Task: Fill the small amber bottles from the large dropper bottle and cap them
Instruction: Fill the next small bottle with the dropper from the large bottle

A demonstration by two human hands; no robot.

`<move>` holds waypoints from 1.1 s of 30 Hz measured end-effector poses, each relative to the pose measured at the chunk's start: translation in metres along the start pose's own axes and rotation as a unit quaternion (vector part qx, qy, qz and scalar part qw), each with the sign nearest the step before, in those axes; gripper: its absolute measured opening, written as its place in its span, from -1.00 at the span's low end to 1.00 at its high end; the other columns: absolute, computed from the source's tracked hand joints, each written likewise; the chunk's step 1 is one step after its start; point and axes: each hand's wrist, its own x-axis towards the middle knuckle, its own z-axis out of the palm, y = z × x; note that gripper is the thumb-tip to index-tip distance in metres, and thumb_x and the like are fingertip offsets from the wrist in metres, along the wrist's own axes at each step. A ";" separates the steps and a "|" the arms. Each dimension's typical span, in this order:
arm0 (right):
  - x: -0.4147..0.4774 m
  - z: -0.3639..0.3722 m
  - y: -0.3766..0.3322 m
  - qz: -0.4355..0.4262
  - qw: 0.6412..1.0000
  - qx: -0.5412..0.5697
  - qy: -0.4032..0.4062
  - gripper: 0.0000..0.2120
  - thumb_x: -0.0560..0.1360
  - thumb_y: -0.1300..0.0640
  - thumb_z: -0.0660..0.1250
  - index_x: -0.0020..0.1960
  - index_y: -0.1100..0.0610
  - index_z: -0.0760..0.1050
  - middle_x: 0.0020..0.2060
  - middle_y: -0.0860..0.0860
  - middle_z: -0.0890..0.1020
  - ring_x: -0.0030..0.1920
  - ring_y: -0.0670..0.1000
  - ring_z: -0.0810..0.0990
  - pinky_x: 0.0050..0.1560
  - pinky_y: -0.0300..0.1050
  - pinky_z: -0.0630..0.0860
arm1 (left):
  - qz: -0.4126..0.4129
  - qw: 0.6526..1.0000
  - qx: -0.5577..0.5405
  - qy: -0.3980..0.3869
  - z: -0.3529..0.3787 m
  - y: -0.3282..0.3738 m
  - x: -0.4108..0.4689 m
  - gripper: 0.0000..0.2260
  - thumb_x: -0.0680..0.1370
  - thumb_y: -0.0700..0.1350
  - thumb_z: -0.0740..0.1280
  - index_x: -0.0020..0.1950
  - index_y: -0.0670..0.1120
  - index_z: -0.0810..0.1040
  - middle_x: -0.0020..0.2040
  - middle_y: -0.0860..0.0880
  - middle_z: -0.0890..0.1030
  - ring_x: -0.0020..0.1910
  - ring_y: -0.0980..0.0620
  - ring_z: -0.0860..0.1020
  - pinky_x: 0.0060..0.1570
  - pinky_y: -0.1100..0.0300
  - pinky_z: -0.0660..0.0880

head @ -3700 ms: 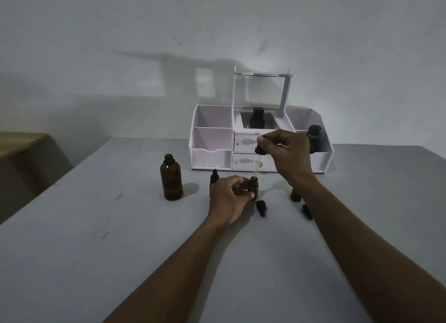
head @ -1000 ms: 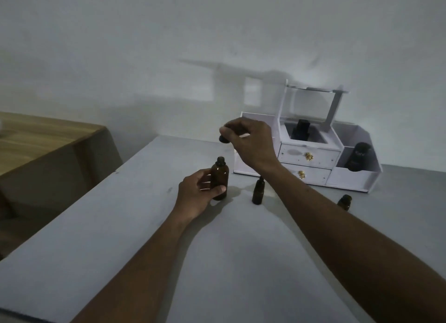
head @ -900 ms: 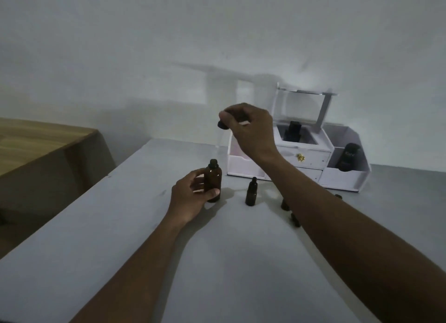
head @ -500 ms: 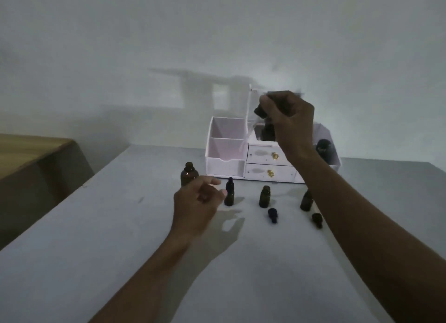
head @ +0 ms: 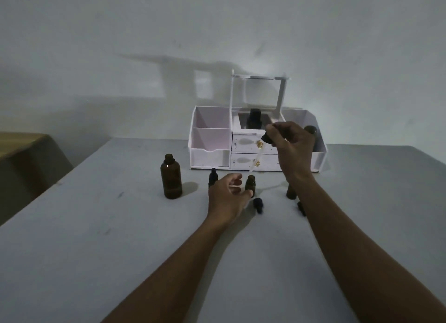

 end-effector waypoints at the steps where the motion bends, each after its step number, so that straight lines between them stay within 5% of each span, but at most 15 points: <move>1: 0.000 0.000 0.002 0.002 1.000 -0.002 -0.002 -0.92 0.50 0.13 0.46 -0.12 -0.03 0.62 -0.26 -0.04 0.70 -0.21 -0.03 0.72 0.00 0.03 0.67 | 0.002 1.000 0.003 0.002 0.002 -0.001 0.002 -0.47 0.43 -0.09 0.52 0.37 -0.07 0.49 0.21 0.02 0.60 -0.09 0.23 0.54 -0.30 0.57 0.33; 14: -0.002 -0.001 0.013 0.000 1.000 -0.008 -0.024 -0.92 0.48 0.15 0.47 -0.09 0.17 0.66 -0.30 0.06 0.71 -0.25 0.04 0.73 -0.05 0.08 0.68 | 0.045 0.998 0.041 -0.003 0.009 -0.009 0.009 -0.57 0.45 -0.07 0.51 0.29 -0.09 0.57 0.15 0.00 0.66 -0.07 0.18 0.60 0.00 0.35 0.48; 21: -0.004 0.001 0.020 -0.026 0.996 -0.059 -0.055 -0.89 0.51 0.13 0.45 -0.07 0.18 0.66 -0.30 -0.06 0.69 -0.28 -0.18 0.69 -0.15 -0.39 0.57 | 0.044 0.998 0.055 -0.002 0.011 -0.011 0.012 -0.66 0.46 -0.08 0.49 0.22 -0.06 0.61 0.09 0.04 0.68 -0.08 0.20 0.59 0.03 0.33 0.49; 33: -0.005 0.003 0.024 -0.026 0.996 -0.058 -0.055 -0.88 0.50 0.20 0.46 -0.14 0.26 0.65 -0.32 0.03 0.71 -0.29 -0.05 0.72 -0.12 -0.14 0.65 | 0.047 0.997 0.056 0.005 0.011 -0.013 0.014 -0.72 0.48 -0.12 0.47 0.18 -0.06 0.63 0.06 0.03 0.69 -0.09 0.19 0.60 0.03 0.30 0.52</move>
